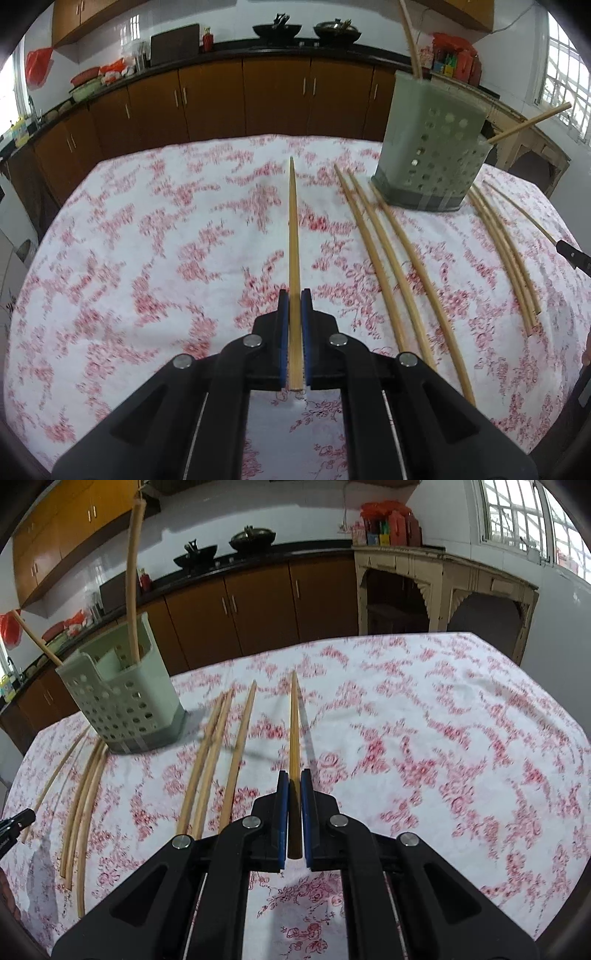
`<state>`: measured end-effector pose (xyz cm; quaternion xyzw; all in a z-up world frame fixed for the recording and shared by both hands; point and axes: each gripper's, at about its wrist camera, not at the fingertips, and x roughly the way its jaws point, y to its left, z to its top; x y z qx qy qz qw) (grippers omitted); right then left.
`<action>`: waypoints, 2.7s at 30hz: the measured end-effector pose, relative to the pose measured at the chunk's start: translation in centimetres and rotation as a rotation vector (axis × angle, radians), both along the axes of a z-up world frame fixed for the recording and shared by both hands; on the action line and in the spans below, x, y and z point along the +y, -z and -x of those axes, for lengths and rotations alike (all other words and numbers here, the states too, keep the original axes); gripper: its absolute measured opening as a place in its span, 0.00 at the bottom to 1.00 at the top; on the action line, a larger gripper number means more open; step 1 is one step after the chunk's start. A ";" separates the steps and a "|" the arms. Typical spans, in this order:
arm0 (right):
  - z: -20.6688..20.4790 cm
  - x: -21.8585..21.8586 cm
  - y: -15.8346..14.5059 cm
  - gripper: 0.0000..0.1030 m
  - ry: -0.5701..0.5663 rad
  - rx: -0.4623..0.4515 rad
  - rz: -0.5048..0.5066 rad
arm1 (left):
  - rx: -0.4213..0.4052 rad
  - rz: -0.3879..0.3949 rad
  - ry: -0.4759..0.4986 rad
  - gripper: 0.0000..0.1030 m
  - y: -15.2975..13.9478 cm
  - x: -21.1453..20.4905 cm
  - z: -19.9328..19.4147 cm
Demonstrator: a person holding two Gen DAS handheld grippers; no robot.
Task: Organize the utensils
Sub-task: 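Lift both held chopsticks and carry them above the green holder, then lower the chopsticks into the green holder and open both tools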
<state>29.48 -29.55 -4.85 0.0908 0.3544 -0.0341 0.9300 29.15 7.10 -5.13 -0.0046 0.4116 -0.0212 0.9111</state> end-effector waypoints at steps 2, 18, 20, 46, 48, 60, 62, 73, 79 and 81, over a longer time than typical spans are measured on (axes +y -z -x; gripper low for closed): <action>0.3 0.1 -0.8 0.07 0.000 -0.026 0.008 | -0.023 0.001 0.007 0.07 -0.9 0.0 0.2; 0.9 -1.0 -5.5 0.07 0.008 -0.172 0.026 | -0.237 0.021 0.031 0.07 -8.2 0.2 1.8; 1.0 -1.0 -6.1 0.07 0.008 -0.193 0.026 | -0.256 0.025 0.033 0.07 -8.9 0.1 1.9; 1.7 -0.2 -13.6 0.07 -0.063 -0.343 -0.017 | -0.416 0.042 0.062 0.07 -16.9 -1.4 1.7; 2.0 -0.1 -14.5 0.07 -0.087 -0.350 -0.045 | -0.426 0.042 0.070 0.07 -17.7 -1.5 2.0; 2.3 2.2 -21.6 0.07 -0.223 -0.496 -0.111 | -0.542 0.092 0.166 0.07 -25.4 -4.4 3.0; 1.7 3.1 -22.3 0.07 -0.233 -0.517 -0.098 | -0.561 0.098 0.175 0.07 -26.4 -5.3 2.7; -3.3 5.3 -21.6 0.07 -0.216 -0.497 -0.074 | -0.528 0.094 0.185 0.07 -27.2 -9.2 -3.0; -5.5 6.1 -18.9 0.07 -0.225 -0.413 -0.071 | -0.453 0.095 0.179 0.07 -24.4 -9.5 -5.6; -5.9 6.2 -18.3 0.07 -0.226 -0.395 -0.078 | -0.436 0.094 0.174 0.07 -23.6 -9.3 -6.2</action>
